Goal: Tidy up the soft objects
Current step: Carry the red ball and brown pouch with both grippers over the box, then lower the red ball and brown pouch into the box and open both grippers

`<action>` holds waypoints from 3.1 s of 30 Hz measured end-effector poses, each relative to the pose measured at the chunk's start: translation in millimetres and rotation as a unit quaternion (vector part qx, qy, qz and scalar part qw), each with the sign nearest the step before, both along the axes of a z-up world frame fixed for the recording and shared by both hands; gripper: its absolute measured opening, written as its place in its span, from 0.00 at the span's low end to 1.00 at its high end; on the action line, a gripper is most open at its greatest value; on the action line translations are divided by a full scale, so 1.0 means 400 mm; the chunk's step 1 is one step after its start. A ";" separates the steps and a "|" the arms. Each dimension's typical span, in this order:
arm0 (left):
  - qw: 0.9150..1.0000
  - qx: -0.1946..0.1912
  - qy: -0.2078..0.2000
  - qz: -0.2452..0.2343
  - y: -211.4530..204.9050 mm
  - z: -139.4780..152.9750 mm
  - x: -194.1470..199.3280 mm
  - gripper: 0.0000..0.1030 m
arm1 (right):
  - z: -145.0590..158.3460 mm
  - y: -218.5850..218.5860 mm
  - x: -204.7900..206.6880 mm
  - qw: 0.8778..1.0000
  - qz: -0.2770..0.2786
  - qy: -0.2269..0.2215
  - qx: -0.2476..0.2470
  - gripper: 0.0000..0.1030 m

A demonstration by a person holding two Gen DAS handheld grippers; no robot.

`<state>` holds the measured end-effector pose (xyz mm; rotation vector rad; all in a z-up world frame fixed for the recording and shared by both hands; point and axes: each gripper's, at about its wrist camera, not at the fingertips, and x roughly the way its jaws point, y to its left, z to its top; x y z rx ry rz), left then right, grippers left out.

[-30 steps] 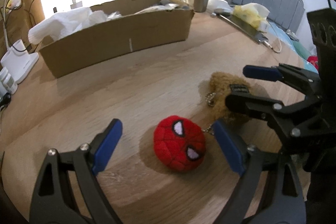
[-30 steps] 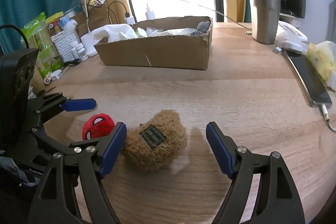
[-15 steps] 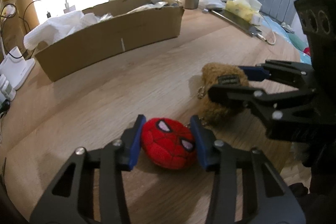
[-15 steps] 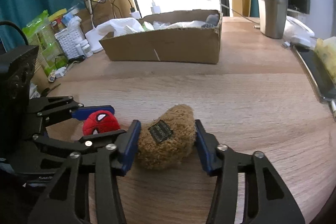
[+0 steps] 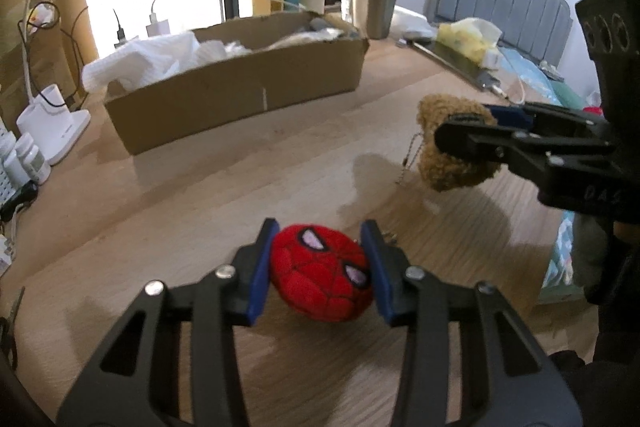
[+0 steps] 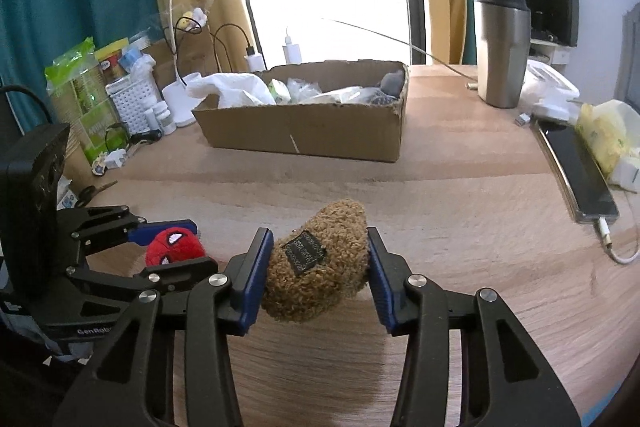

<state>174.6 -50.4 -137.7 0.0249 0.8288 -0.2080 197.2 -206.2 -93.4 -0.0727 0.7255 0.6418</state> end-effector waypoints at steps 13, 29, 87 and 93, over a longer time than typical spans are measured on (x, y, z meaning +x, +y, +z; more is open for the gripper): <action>0.998 -0.039 -0.038 0.009 0.054 0.088 -0.030 0.41 | 0.073 0.028 -0.017 0.999 0.014 -0.032 -0.005 0.47; 0.995 -0.036 -0.094 0.006 0.085 0.206 0.009 0.42 | 0.159 0.041 0.027 0.997 0.022 -0.068 -0.002 0.47; 0.997 -0.030 -0.035 0.065 0.287 0.029 0.401 0.43 | 0.108 0.228 0.332 0.997 0.054 -0.050 -0.009 0.47; 0.996 -0.045 -0.043 0.064 0.297 0.058 0.390 0.56 | 0.102 0.233 0.333 0.997 0.054 -0.046 -0.006 0.47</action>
